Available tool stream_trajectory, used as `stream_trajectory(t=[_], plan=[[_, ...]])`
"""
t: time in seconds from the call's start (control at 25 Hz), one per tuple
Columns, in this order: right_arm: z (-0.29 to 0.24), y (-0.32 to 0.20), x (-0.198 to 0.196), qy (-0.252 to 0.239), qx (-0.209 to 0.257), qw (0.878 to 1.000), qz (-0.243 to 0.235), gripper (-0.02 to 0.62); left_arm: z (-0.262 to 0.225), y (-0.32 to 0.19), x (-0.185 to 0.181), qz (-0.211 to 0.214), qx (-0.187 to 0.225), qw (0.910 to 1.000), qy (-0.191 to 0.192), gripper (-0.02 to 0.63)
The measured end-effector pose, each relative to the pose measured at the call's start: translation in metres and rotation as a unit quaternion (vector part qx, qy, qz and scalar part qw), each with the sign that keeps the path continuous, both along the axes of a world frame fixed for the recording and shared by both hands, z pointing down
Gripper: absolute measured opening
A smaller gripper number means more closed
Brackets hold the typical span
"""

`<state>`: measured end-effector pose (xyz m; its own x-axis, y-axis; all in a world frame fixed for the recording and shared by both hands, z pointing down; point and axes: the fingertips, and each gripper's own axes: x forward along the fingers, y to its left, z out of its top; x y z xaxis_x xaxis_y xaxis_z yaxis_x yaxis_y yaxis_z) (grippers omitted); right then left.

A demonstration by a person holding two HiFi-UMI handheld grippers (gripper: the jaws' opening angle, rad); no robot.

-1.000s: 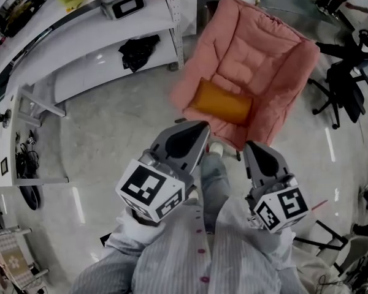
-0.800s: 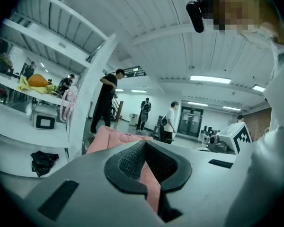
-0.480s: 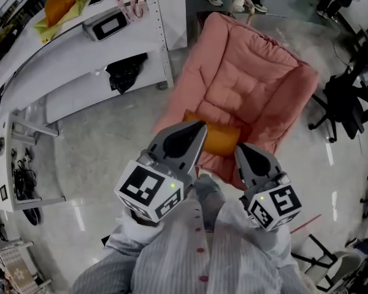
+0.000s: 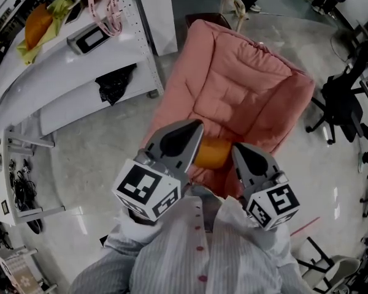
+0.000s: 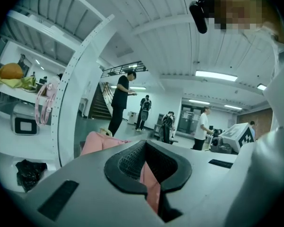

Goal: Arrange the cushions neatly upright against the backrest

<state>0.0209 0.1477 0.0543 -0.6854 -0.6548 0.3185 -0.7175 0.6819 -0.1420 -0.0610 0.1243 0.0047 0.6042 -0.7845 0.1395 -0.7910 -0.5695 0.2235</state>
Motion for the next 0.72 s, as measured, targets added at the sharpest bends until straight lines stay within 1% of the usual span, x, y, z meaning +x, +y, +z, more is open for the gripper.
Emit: stream_trajectory(t=[0.12, 0.32, 0.48, 0.72], plan=[[0.004, -0.012, 0.009, -0.001, -0.01, 1.0, 0.014, 0.012, 0.002, -0.016, 0.002, 0.006, -0.007, 0.9999, -0.006, 0.011], [0.009, -0.033, 0.019, -0.002, -0.022, 0.999, 0.048, 0.012, 0.009, -0.045, 0.003, 0.028, -0.021, 0.9993, -0.014, 0.009], [0.013, -0.051, 0.025, 0.0, -0.03, 0.996, 0.084, 0.012, 0.015, -0.068, 0.005, 0.058, -0.034, 0.9976, -0.018, 0.009], [0.026, -0.078, 0.031, 0.002, -0.047, 0.991, 0.123, 0.012, 0.035, -0.098, 0.003, 0.081, -0.061, 0.9947, -0.02, 0.011]])
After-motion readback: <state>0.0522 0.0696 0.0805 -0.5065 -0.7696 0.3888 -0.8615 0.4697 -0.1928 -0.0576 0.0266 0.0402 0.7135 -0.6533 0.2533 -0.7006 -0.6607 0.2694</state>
